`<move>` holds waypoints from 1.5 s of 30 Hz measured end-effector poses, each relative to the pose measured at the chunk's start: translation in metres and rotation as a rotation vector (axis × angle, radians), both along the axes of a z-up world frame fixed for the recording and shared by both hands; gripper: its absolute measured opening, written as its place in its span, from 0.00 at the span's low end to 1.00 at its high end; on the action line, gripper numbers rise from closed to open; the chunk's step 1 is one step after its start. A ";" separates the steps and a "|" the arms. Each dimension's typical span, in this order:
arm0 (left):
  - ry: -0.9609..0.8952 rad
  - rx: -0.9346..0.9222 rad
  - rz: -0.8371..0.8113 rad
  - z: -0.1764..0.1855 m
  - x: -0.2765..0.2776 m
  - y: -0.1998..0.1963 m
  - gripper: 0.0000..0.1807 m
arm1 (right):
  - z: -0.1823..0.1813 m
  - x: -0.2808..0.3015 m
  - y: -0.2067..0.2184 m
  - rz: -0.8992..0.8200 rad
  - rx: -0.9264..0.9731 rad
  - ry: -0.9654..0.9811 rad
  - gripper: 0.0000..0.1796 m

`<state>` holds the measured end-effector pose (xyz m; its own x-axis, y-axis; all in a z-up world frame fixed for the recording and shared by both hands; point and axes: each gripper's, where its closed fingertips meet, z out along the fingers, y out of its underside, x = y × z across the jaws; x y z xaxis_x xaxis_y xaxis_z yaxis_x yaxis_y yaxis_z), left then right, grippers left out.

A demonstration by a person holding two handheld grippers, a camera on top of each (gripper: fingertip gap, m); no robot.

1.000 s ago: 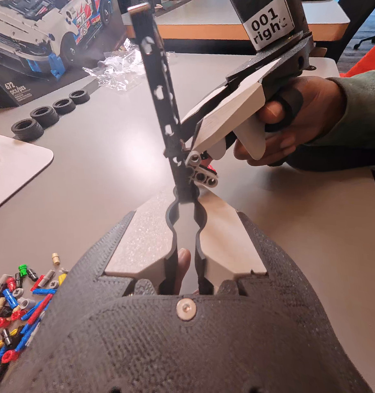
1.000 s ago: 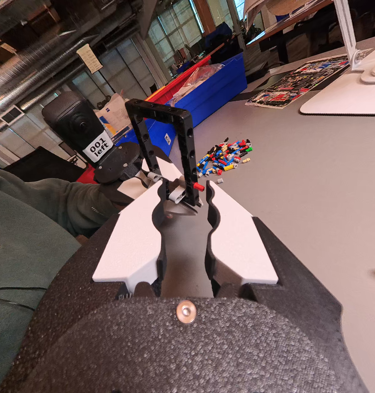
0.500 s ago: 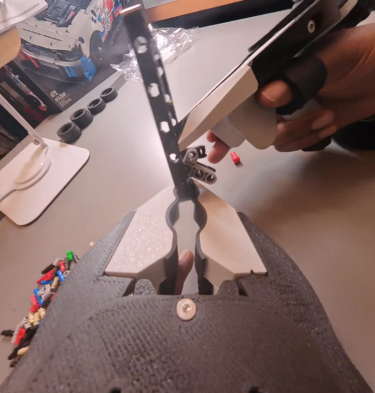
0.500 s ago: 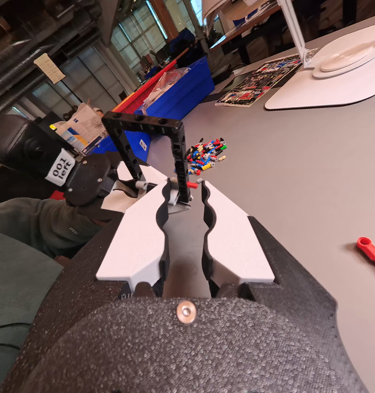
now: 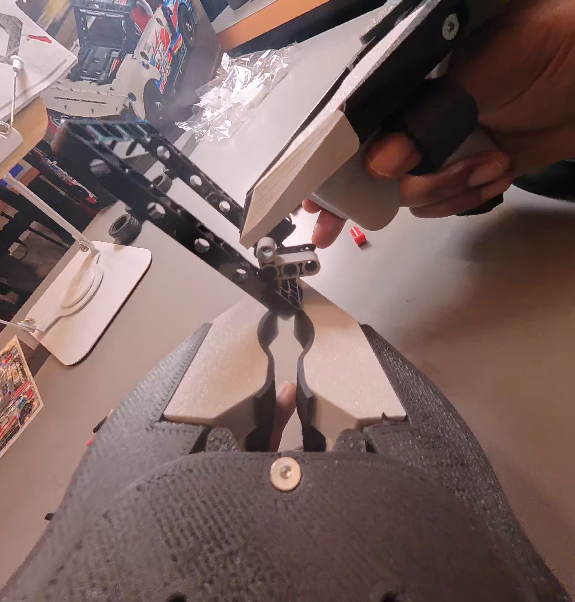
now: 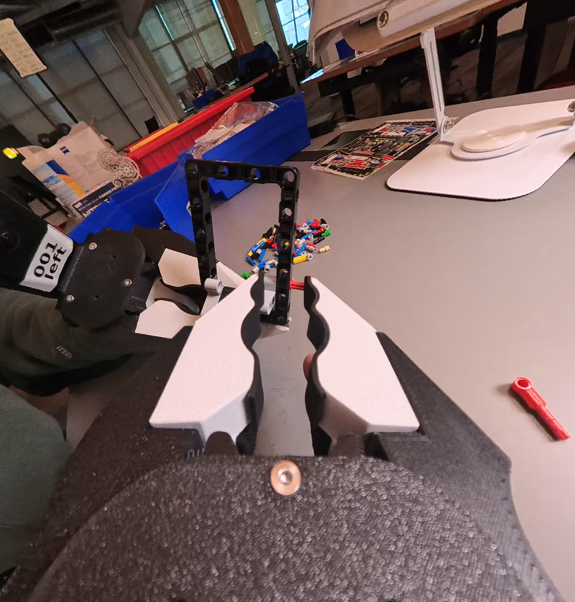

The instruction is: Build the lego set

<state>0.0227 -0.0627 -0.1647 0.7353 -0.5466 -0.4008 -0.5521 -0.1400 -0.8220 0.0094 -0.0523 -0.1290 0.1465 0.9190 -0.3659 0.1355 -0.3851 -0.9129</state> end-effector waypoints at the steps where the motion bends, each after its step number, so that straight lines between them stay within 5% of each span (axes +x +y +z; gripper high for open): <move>1: -0.005 0.002 0.000 0.001 0.000 0.000 0.00 | 0.001 0.000 0.000 -0.004 0.016 0.001 0.13; 6: -0.028 0.014 -0.036 0.000 0.003 -0.001 0.07 | 0.003 0.001 -0.002 -0.009 0.058 0.003 0.12; 13: -0.581 -0.299 -0.262 0.019 0.008 -0.019 0.29 | 0.011 0.013 0.017 -0.079 0.229 -0.046 0.12; 16: -0.747 -0.308 -0.278 0.037 0.003 -0.015 0.26 | 0.005 0.011 0.012 -0.073 0.344 -0.113 0.12; 34: -0.528 -0.172 -0.154 0.030 -0.009 -0.008 0.04 | -0.021 0.002 -0.002 -0.049 0.958 -0.413 0.12; 40: -0.536 -0.212 -0.129 0.024 -0.012 -0.005 0.03 | -0.027 0.001 -0.001 -0.031 0.909 -0.413 0.12; 45: -0.668 -0.411 -0.081 0.004 -0.019 -0.001 0.01 | -0.020 0.016 -0.001 0.109 0.574 -0.322 0.14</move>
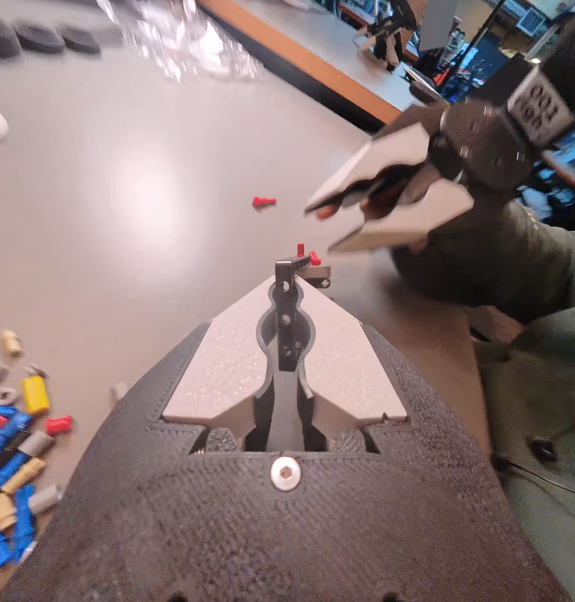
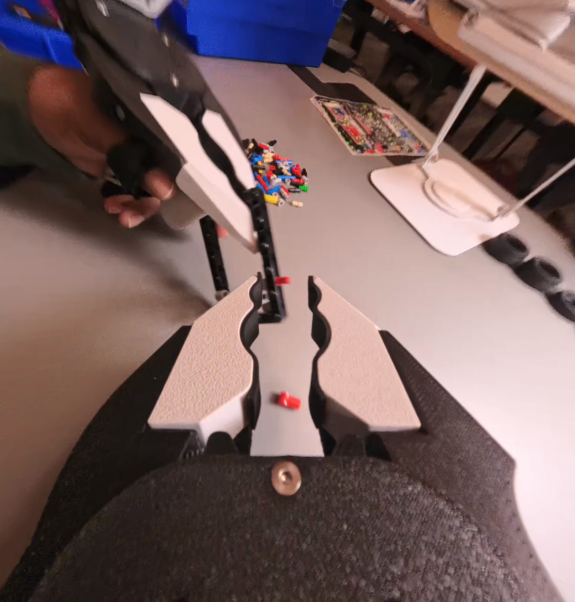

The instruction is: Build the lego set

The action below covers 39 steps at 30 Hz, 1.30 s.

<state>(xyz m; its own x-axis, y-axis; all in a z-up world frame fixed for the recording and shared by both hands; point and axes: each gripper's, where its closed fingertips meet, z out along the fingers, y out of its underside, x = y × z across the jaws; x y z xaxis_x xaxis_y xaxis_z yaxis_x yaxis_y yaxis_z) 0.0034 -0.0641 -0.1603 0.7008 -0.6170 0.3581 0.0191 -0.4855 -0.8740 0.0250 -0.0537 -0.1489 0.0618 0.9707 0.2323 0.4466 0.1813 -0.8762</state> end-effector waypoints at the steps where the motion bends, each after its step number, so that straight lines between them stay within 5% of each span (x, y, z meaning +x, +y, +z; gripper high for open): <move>1: -0.030 -0.068 -0.018 -0.006 0.000 -0.002 0.01 | 0.004 0.012 0.009 0.001 -0.067 -0.015 0.14; 4: -0.068 -0.210 -0.066 -0.023 0.004 -0.008 0.01 | -0.003 0.058 0.052 -0.074 -0.121 -0.138 0.13; 10: 0.142 -0.143 -0.098 -0.036 0.006 -0.009 0.06 | -0.052 0.100 0.090 -0.107 -0.196 -0.331 0.13; 18: 0.340 -0.009 -0.098 -0.041 -0.004 -0.002 0.22 | -0.060 0.071 0.026 0.311 -0.117 -0.469 0.13; 26: 0.356 -0.009 -0.143 -0.029 -0.007 -0.015 0.40 | -0.068 0.059 0.010 0.393 -0.083 -0.510 0.08; 31: 0.565 0.038 -0.246 -0.053 0.000 -0.024 0.39 | -0.065 0.062 0.007 0.351 -0.124 -0.496 0.04; 35: 0.544 0.045 -0.305 -0.052 -0.002 -0.022 0.31 | -0.055 0.058 0.006 0.294 -0.168 -0.403 0.04; 39: 0.584 0.082 -0.219 -0.048 -0.028 -0.001 0.28 | -0.061 0.055 0.013 0.239 -0.165 -0.395 0.04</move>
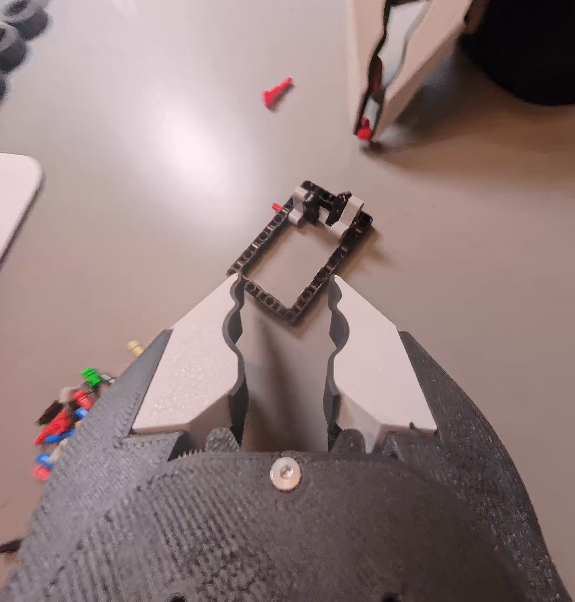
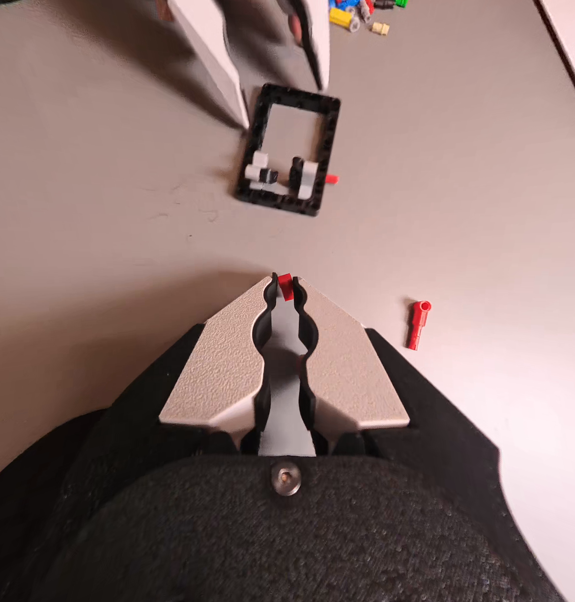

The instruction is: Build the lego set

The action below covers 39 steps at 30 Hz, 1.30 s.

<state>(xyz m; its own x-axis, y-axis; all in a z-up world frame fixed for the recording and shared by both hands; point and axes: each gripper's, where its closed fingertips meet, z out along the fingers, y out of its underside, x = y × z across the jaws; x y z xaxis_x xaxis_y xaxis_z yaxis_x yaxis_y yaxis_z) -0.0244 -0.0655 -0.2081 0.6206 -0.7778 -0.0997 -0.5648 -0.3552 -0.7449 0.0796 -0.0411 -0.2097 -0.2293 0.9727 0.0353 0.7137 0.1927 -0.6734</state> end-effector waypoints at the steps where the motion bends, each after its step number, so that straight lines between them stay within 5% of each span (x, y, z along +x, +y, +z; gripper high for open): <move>1: -0.015 0.024 0.035 0.005 -0.006 0.006 0.29 | -0.002 -0.001 0.001 -0.013 0.008 -0.004 0.04; 5: -0.119 0.008 0.220 0.023 -0.020 0.019 0.39 | -0.003 -0.005 0.003 -0.038 0.030 -0.004 0.04; 7: -0.148 -0.090 0.289 0.018 -0.009 0.017 0.56 | -0.003 -0.006 0.003 -0.043 0.040 0.001 0.04; 11: -0.002 -0.195 0.371 -0.009 0.014 0.010 0.70 | -0.002 -0.005 0.004 -0.057 0.036 0.008 0.04; 13: 0.036 -0.191 0.391 -0.015 0.021 0.012 0.68 | -0.002 -0.003 0.005 -0.067 0.040 0.007 0.04; 16: 0.038 -0.209 0.317 -0.014 0.030 0.012 0.51 | 0.001 -0.002 0.006 -0.070 0.043 0.020 0.04; 20: 0.057 -0.206 0.066 -0.011 0.036 0.006 0.36 | 0.009 0.000 0.005 -0.065 0.017 0.054 0.04; 24: 0.064 -0.187 -0.117 -0.010 0.023 0.005 0.37 | 0.014 0.003 0.008 -0.081 0.001 0.084 0.04; 28: 0.056 -0.185 0.044 -0.004 -0.004 0.017 0.37 | 0.013 0.009 0.009 -0.103 0.008 0.095 0.04; 33: 0.106 -0.148 0.049 -0.002 0.005 0.004 0.35 | 0.006 -0.004 0.020 -0.126 0.065 0.070 0.04; 39: 0.151 -0.092 0.118 0.000 -0.006 0.015 0.34 | -0.004 -0.011 -0.015 0.057 0.069 -0.024 0.04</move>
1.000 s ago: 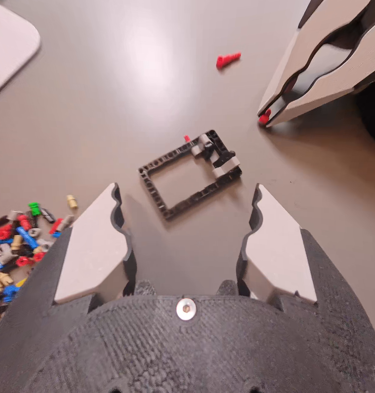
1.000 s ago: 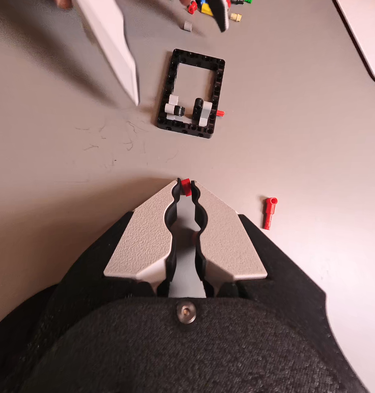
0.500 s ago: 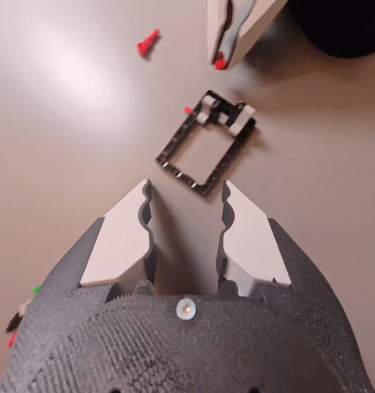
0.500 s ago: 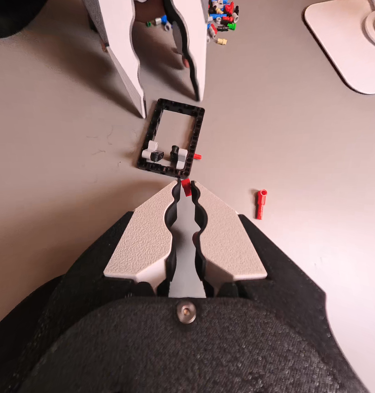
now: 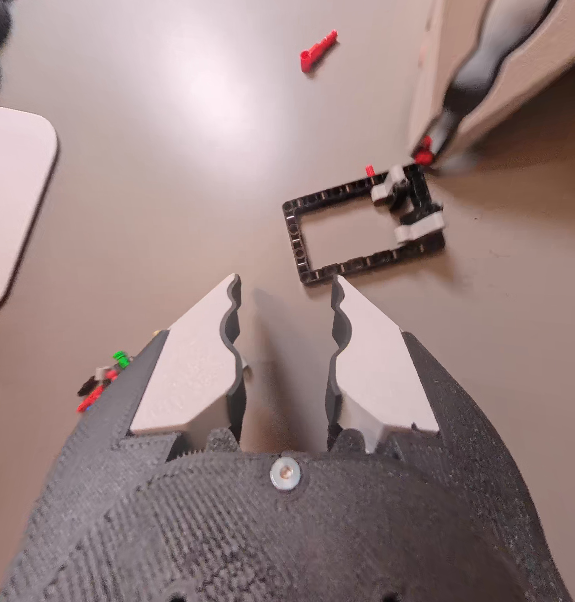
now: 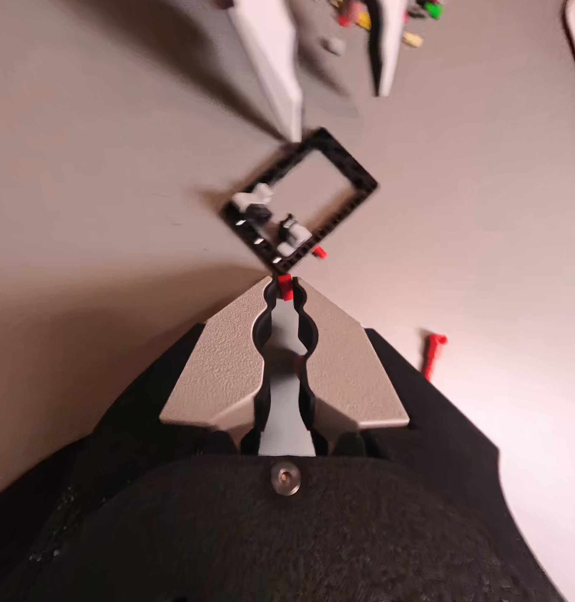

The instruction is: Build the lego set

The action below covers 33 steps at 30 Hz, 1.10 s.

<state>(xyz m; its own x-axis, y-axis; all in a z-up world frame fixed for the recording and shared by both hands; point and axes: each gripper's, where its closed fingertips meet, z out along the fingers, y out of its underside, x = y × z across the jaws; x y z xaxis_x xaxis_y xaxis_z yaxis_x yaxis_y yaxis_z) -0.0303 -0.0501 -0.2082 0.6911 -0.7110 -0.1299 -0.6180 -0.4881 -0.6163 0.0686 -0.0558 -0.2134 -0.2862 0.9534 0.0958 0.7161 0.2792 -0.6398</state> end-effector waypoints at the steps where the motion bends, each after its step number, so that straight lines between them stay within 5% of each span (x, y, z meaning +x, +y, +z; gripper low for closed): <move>1: -0.007 0.016 0.005 0.006 -0.004 0.000 0.35 | 0.004 -0.002 -0.011 0.034 -0.020 0.028 0.04; 6: -0.229 0.020 -0.034 0.038 0.016 -0.018 0.37 | 0.043 -0.008 -0.012 -0.074 -0.260 0.259 0.04; 12: -0.544 0.275 -0.108 0.090 0.083 -0.026 0.23 | 0.129 -0.015 0.000 -0.289 -1.078 0.685 0.04; 16: -0.520 0.501 -0.012 0.115 0.081 -0.014 0.20 | 0.134 -0.018 0.008 -0.422 -1.474 0.806 0.04; 22: -0.349 0.694 0.025 0.127 0.081 -0.014 0.18 | 0.131 -0.033 -0.009 -0.485 -1.577 0.846 0.04; 33: -0.297 0.718 -0.022 0.124 0.074 -0.018 0.03 | 0.127 -0.034 -0.012 -0.489 -1.551 0.846 0.03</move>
